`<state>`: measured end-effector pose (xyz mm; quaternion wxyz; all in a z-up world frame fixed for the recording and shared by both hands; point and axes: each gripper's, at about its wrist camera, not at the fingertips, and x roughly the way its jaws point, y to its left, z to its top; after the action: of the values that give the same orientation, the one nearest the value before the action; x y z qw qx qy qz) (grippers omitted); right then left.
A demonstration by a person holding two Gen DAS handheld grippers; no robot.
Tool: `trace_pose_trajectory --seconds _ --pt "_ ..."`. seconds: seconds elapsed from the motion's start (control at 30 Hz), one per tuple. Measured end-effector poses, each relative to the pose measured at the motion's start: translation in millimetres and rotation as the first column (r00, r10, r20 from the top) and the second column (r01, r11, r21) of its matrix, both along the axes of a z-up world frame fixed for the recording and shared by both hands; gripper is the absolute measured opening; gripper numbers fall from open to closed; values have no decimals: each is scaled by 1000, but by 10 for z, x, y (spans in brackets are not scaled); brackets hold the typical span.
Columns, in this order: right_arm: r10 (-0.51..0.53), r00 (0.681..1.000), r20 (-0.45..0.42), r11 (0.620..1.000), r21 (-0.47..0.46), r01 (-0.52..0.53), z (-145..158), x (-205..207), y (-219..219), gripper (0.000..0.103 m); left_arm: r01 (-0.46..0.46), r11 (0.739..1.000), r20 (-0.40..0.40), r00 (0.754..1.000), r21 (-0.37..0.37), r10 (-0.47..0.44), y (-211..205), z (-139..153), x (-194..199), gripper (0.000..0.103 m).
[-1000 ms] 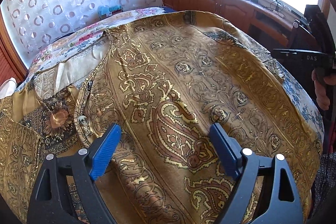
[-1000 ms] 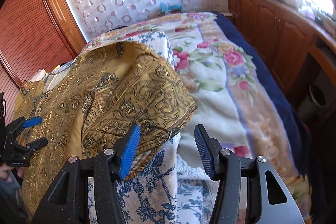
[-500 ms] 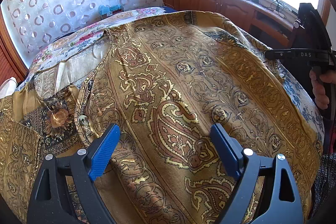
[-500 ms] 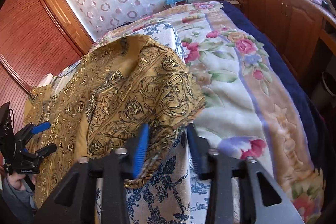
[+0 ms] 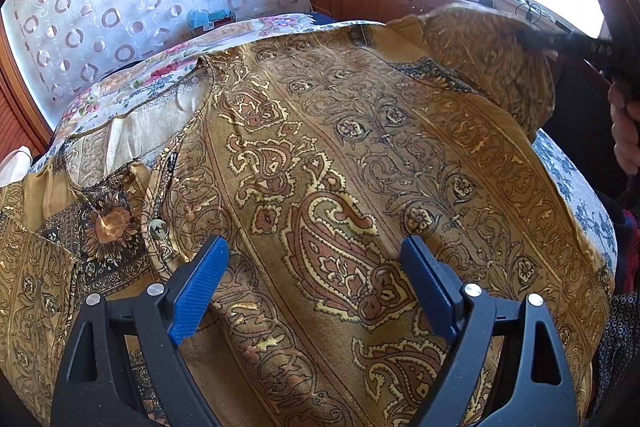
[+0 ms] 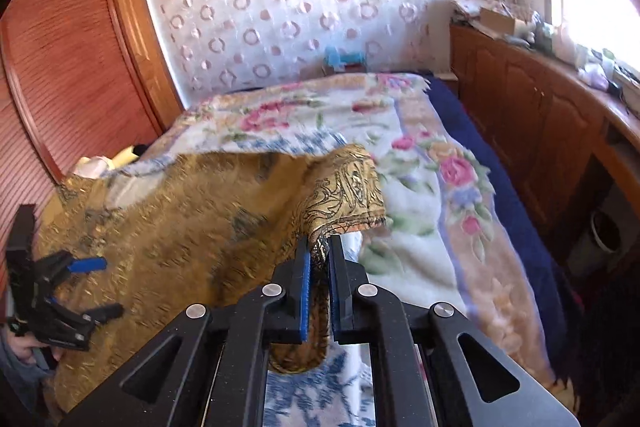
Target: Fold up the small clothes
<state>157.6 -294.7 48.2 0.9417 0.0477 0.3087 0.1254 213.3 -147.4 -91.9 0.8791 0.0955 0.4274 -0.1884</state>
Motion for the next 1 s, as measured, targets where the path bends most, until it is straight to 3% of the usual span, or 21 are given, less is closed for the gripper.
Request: trace_pose_trajectory --seconds 0.23,0.43,0.53,0.57,0.73,1.0 --pt "95 990 105 995 -15 -94 402 -184 273 7 3 995 73 997 -96 4 211 295 -187 89" --pt "289 955 69 957 14 -291 422 -268 692 7 8 994 161 987 -108 9 378 594 -479 89" --pt "341 938 66 940 14 -342 374 -315 824 35 -2 994 174 984 -105 20 464 611 -566 89" --pt "342 937 69 939 20 -344 362 -309 819 44 -5 994 173 985 -105 23 488 600 -575 89" --pt "296 954 42 955 24 -297 234 -162 696 44 -17 994 156 987 -104 33 612 549 -590 89" --pt "197 977 -87 978 -55 -202 -141 -113 642 44 -21 992 121 992 -125 36 631 438 -573 89"
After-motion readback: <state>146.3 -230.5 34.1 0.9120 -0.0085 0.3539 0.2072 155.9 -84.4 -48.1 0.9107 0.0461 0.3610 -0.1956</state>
